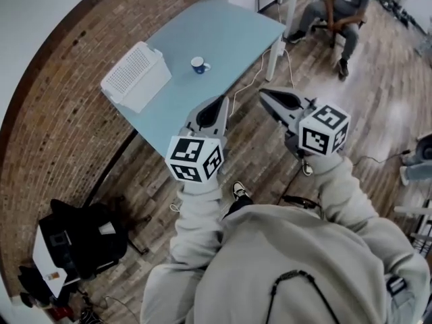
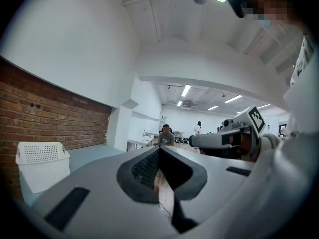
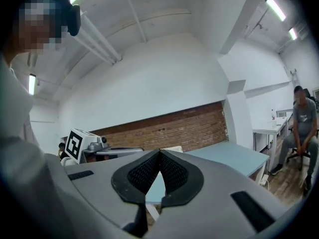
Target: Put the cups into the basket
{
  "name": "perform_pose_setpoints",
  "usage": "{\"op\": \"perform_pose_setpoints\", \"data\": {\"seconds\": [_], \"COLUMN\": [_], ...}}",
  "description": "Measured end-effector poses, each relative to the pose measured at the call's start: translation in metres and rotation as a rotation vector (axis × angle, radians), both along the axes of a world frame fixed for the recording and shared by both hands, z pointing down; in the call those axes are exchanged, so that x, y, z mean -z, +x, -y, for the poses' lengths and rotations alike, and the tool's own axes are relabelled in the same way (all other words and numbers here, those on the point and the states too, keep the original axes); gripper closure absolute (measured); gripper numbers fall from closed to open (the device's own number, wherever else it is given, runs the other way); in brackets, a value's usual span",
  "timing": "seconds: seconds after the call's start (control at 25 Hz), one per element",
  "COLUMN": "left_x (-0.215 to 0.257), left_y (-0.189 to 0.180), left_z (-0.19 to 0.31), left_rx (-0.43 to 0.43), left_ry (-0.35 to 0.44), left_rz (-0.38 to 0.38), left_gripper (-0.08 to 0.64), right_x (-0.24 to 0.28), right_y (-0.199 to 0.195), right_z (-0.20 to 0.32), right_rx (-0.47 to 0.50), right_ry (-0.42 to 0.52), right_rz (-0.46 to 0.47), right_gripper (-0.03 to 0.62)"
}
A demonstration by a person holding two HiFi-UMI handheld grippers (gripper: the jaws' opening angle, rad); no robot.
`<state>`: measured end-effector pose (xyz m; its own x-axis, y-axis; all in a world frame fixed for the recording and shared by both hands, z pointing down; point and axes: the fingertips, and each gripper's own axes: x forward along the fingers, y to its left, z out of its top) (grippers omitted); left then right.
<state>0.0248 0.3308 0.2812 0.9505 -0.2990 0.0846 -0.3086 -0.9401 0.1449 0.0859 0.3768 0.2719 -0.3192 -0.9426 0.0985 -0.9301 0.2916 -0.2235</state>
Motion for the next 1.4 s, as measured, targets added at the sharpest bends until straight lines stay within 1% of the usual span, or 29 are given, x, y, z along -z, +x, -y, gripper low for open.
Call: {"op": "perform_pose_setpoints", "data": {"seconds": [0.16,0.32,0.44,0.52,0.72,0.96,1.08,1.24,1.4], "left_x": [0.006,-0.005,-0.008,-0.010,-0.015,-0.014,-0.018,-0.017,-0.009], "left_y": [0.008,0.007,0.007,0.007,0.008,0.021,0.033,0.053,0.084], "left_z": [0.056,0.096,0.116,0.127,0.151,0.183,0.207,0.248,0.298], "left_rx": [0.014,0.014,-0.005,-0.017,-0.017,-0.009,-0.005,0.031,0.050], "left_ry": [0.004,-0.016,-0.026,-0.027,-0.040,-0.029,-0.017,0.003,-0.003], "left_rz": [0.002,0.014,0.016,0.017,0.008,0.006,0.020,0.020,0.009], "left_gripper": [0.565,0.565,0.565,0.565,0.565,0.565,0.565,0.565,0.565], "right_x": [0.005,-0.006,-0.007,-0.006,-0.010,-0.010,-0.012,-0.023,-0.006], "right_y": [0.011,0.015,0.018,0.017,0.011,0.020,0.032,0.060,0.094], "right_z": [0.058,0.097,0.116,0.125,0.144,0.180,0.208,0.253,0.301], "right_rx": [0.007,0.003,-0.016,-0.026,-0.036,0.002,0.013,0.032,0.044], "right_ry": [-0.002,-0.020,-0.029,-0.025,-0.031,-0.028,-0.013,-0.015,0.017], "right_rz": [-0.002,0.000,0.009,-0.003,-0.013,-0.011,-0.009,-0.032,-0.026], "right_gripper": [0.584,0.584,0.584,0.584,0.584,0.586,0.584,0.586,0.584]}}
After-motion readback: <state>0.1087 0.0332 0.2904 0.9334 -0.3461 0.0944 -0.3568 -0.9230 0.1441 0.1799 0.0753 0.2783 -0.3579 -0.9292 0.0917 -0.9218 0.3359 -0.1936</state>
